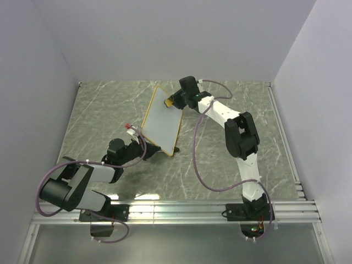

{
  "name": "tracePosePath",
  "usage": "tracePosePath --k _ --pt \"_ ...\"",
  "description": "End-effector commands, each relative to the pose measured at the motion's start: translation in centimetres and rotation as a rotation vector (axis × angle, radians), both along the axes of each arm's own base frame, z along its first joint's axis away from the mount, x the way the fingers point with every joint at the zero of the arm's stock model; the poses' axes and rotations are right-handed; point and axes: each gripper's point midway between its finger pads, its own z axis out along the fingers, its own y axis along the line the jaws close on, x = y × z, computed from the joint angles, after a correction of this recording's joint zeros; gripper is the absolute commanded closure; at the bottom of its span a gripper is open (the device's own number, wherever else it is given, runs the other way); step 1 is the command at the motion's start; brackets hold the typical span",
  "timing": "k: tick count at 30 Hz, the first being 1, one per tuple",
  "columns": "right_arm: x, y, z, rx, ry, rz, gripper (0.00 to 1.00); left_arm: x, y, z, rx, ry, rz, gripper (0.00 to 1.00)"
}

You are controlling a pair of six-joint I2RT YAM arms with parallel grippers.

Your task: Erase the whiteboard

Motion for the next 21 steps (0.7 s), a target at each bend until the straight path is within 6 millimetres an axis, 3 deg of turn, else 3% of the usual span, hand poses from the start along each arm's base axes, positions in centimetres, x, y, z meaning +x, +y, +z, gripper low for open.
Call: tracePosePath --k 1,9,12,17,18,20,21 --pt "-1.3 -0.7 -2.5 -0.028 0.048 -0.012 1.00 -1.7 -0.9 -0.7 0.033 0.002 -0.090 1.00" --pt "-4.5 -2.4 -6.4 -0.119 0.111 -0.002 1.00 -1.8 -1.1 -0.8 0.033 0.006 -0.093 1.00" --pt "-5.2 -2.4 -6.3 -0.111 0.110 0.001 1.00 -1.8 -1.2 -1.0 0.035 0.011 -0.097 1.00" --pt "-4.5 -1.1 -4.0 -0.075 0.068 0.011 1.00 -1.9 -1.2 -1.2 0.034 0.015 -0.100 1.00" --pt "-3.8 -0.4 -2.5 -0.057 0.040 0.016 1.00 -1.9 -1.3 -1.1 0.033 0.014 -0.103 1.00" --pt "-3.1 0.2 -1.9 -0.046 0.028 0.016 1.00 -2.0 -1.3 -1.2 0.033 0.016 -0.106 1.00" --pt "-2.2 0.8 -0.2 -0.024 -0.002 0.015 1.00 -2.0 -1.3 -1.2 0.035 0.016 -0.103 1.00"
